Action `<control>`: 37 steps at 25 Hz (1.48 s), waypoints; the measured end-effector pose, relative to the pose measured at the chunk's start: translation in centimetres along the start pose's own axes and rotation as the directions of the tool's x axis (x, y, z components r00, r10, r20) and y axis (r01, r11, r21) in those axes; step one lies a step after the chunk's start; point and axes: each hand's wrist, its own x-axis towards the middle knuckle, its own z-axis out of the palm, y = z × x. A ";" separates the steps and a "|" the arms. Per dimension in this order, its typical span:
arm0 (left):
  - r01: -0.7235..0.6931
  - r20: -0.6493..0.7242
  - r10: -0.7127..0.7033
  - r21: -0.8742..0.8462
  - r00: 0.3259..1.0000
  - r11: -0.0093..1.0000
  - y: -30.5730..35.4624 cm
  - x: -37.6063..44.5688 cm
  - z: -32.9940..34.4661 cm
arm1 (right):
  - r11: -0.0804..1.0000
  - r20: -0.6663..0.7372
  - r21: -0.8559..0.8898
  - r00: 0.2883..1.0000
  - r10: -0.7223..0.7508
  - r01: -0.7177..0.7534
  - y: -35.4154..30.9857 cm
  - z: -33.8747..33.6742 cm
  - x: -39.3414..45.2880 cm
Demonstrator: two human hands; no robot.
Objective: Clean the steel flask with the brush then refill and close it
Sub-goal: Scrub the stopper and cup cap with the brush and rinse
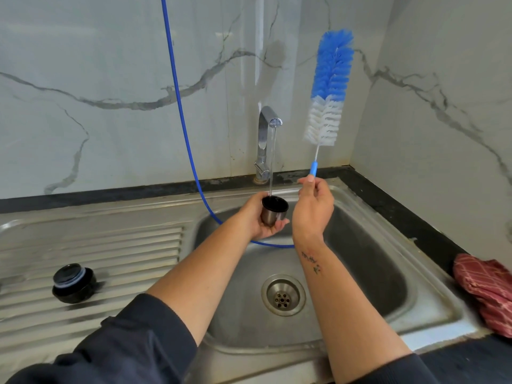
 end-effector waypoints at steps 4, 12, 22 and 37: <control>-0.080 -0.019 0.078 -0.095 0.997 0.992 0.2 0.6 0.7 | 1.000 0.008 -0.011 1.000 -0.006 0.006 -0.1 0.1 -0.1; -0.132 -0.074 0.115 -0.301 0.991 0.944 0.4 0.5 0.7 | 1.000 0.012 -0.007 1.000 -0.019 0.019 0.1 0.2 0.1; -0.185 -0.084 0.166 -0.333 0.982 0.925 0.7 -0.2 0.7 | 1.000 0.012 -0.001 1.000 -0.018 0.018 0.1 0.2 0.2; -0.433 0.070 0.737 0.845 0.672 0.314 -1.1 0.4 -2.3 | 1.000 -0.003 0.020 1.000 -0.010 0.010 -0.1 0.2 0.2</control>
